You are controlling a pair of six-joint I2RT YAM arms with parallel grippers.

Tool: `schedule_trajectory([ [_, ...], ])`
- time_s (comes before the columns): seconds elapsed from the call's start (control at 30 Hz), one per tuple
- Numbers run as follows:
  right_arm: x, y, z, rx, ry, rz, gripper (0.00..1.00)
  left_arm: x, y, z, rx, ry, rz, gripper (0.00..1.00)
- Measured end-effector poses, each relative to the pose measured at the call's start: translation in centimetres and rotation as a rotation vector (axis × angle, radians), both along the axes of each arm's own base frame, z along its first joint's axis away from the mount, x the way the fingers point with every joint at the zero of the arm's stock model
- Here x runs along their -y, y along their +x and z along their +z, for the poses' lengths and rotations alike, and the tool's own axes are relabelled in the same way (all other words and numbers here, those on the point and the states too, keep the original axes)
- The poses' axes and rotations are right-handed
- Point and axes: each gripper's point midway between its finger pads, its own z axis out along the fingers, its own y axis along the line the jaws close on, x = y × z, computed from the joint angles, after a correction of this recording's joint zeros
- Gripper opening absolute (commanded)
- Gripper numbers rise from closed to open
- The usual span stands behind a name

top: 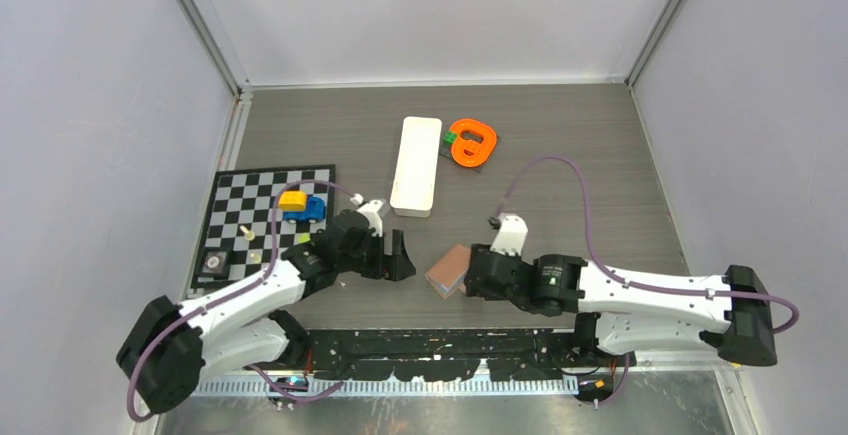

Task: Put the credit cards into the card holder
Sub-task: Close the card holder at the center of the board.

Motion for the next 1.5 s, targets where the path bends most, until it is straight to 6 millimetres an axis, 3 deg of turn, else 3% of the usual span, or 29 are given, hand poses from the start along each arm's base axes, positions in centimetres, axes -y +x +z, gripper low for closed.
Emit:
schedule_trajectory([
  [0.13,2.9,-1.2,-3.5,-0.095,0.045,-0.138,0.5,2.1,-0.8,-1.4,-0.001,0.035,-0.085,0.82],
  [0.23,3.5,-1.6,-4.4,-0.13,0.093,-0.204,0.5,3.7,-0.7,-2.0,0.011,0.059,-0.133,0.83],
  [0.37,3.1,-1.5,-5.0,-0.154,0.142,-0.255,0.5,5.6,0.3,-2.4,0.039,0.083,-0.162,0.83],
  [0.53,2.6,-1.5,-6.4,-0.18,0.166,-0.289,0.46,6.6,1.5,-2.8,0.071,0.094,-0.163,0.83],
  [0.83,2.1,-1.1,-7.1,-0.192,0.211,-0.327,0.38,8.3,1.8,-3.9,0.078,0.098,-0.199,0.82],
  [1.13,2.4,-1.1,-8.2,-0.198,0.205,-0.351,0.32,9.8,2.1,-4.2,0.107,0.1,-0.235,0.65],
  [1.5,1.9,-0.8,-8.6,-0.196,0.229,-0.364,0.16,10.2,2.1,-4.6,0.125,0.118,-0.244,0.51],
])
